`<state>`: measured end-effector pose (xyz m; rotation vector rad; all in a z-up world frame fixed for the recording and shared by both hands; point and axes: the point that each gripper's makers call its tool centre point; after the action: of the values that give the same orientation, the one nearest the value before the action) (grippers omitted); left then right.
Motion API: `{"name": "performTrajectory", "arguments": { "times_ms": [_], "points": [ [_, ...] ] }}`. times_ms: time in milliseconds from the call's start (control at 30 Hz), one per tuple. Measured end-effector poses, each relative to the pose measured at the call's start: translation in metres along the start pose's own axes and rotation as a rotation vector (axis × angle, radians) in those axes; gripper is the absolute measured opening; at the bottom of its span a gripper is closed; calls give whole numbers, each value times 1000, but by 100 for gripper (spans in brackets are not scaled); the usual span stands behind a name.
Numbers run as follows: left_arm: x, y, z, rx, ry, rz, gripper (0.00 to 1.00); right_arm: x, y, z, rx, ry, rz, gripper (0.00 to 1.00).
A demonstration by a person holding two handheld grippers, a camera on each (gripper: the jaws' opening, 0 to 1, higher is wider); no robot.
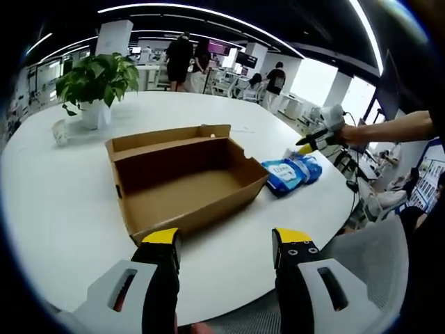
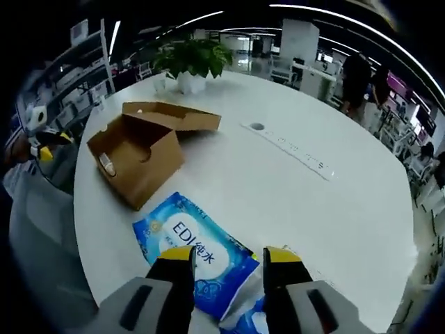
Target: Operate the shoe box by opening the lid, removing the specified soft item, and placing it in the target area until the item is outside and the box remains undamaged.
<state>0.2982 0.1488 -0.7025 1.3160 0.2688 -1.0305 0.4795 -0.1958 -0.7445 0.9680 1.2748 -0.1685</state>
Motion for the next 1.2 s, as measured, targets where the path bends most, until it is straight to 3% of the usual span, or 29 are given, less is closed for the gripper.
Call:
{"name": "performTrajectory", "arguments": {
  "times_ms": [167, 367, 567, 733, 967, 1200],
  "points": [
    [-9, -3, -11, -15, 9, 10, 54, 8, 27, -27, 15, 52, 54, 37],
    [-21, -6, -26, -45, 23, 31, 54, 15, 59, -63, -36, 98, 89, 37],
    [-26, -10, -34, -54, 29, 34, 54, 20, 94, -91, -29, 151, 149, 37],
    [-28, -11, -39, -63, 31, 41, 54, 29, 115, -126, -18, 217, 179, 37],
    [-29, -13, -46, -69, 34, 41, 54, 36, 128, -165, -11, 281, 216, 38],
    [-27, -17, -51, -77, 30, 35, 54, 37, 119, -190, -30, 324, 207, 37]
  ]
}}
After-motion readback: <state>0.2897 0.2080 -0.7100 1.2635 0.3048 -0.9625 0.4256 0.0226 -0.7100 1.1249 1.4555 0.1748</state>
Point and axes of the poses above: the point that each gripper's makers call its tool centre point, and the gripper's own axes: x roughly forward along the fingers, z roughly to its right, y roughly out of its top, and after that the axes turned 8 degrees about -z, right-handed
